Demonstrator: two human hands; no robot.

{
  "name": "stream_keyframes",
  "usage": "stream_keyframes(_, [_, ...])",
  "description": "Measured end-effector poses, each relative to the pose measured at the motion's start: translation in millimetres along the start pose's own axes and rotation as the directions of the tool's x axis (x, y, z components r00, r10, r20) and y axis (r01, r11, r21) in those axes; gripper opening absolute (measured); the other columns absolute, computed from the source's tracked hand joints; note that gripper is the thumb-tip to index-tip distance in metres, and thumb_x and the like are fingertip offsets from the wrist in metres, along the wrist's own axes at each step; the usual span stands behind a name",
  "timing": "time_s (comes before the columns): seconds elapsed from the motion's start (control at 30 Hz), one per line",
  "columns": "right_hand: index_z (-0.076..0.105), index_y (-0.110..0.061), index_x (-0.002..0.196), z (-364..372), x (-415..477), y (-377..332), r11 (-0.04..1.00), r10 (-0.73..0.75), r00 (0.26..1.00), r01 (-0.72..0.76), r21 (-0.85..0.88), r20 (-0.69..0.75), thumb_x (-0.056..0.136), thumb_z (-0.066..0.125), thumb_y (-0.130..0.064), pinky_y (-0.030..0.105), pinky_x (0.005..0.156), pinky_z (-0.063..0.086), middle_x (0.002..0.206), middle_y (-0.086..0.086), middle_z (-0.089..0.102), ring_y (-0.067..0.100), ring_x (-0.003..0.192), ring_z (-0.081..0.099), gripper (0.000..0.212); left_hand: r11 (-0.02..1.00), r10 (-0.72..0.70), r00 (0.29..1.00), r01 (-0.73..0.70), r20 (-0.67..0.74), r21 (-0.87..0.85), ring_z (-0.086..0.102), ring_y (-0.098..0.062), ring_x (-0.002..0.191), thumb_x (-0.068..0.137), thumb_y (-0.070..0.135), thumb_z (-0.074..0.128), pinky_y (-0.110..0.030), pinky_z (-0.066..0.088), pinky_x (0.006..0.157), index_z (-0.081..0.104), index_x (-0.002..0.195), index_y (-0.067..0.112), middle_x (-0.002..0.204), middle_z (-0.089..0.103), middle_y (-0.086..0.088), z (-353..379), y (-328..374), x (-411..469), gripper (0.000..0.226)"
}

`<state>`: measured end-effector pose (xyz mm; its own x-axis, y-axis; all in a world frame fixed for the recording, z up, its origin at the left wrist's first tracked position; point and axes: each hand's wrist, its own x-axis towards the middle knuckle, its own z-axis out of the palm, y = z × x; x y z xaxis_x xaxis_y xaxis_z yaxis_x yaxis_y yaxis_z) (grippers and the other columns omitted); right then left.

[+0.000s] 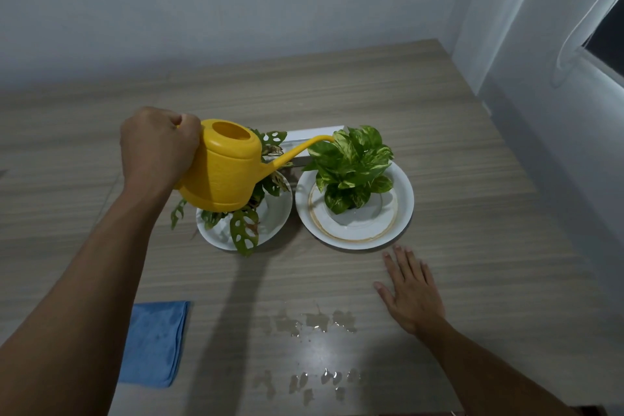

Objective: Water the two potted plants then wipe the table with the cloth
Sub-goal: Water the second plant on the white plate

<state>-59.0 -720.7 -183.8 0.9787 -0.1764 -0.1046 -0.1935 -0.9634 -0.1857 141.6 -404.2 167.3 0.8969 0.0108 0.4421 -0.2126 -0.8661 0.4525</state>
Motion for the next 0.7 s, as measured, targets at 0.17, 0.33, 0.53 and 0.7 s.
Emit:
stream_keyframes(0.17, [0.023, -0.023, 0.153, -0.7, 0.0, -1.0, 1.000, 0.000, 1.000, 0.000, 0.004, 0.004, 0.095, 0.017, -0.065, 0.043, 0.116, 0.006, 0.161, 0.005, 0.017, 0.025, 0.147, 0.015, 0.071, 1.000, -0.006, 1.000, 0.006, 0.000, -0.004, 0.031, -0.026, 0.046, 0.089, 0.023, 0.051, -0.033, 0.033, 0.053, 0.051, 0.053, -0.004, 0.049, 0.037, -0.015, -3.1, -1.7, -1.9, 0.045])
stream_keyframes(0.33, [0.023, -0.022, 0.153, -1.2, -0.5, -1.8, 1.000, 0.004, 1.000, -0.004, -0.004, 0.001, 0.095, 0.016, -0.065, 0.043, 0.117, 0.005, 0.160, 0.006, 0.019, 0.025, 0.147, 0.015, 0.072, 1.000, -0.011, 1.000, 0.011, 0.018, -0.012, 0.028, -0.023, 0.045, 0.092, 0.018, 0.053, -0.029, 0.026, 0.050, 0.041, 0.046, 0.010, 0.046, 0.033, -0.009, -3.1, 5.3, -6.3, 0.048])
stream_keyframes(0.53, [0.023, -0.023, 0.153, -1.7, -0.6, -2.1, 1.000, 0.005, 1.000, -0.005, -0.004, 0.002, 0.095, 0.013, -0.065, 0.043, 0.117, 0.005, 0.161, 0.006, 0.019, 0.025, 0.147, 0.016, 0.072, 1.000, -0.013, 1.000, 0.013, 0.022, -0.010, 0.027, -0.022, 0.045, 0.091, 0.018, 0.053, -0.030, 0.024, 0.049, 0.039, 0.047, 0.010, 0.046, 0.029, -0.006, 0.9, 11.8, -4.9, 0.047])
stream_keyframes(0.7, [0.019, -0.024, 0.153, -0.2, -0.1, -1.6, 1.000, 0.008, 1.000, -0.008, -0.012, 0.000, 0.095, 0.011, -0.066, 0.043, 0.117, 0.003, 0.161, 0.004, 0.015, 0.024, 0.148, 0.011, 0.072, 0.999, -0.037, 0.999, 0.037, 0.011, -0.001, 0.025, -0.021, 0.044, 0.091, 0.017, 0.053, -0.029, 0.022, 0.048, 0.037, 0.046, 0.011, 0.046, 0.027, -0.005, 0.7, 14.9, -1.0, 0.048])
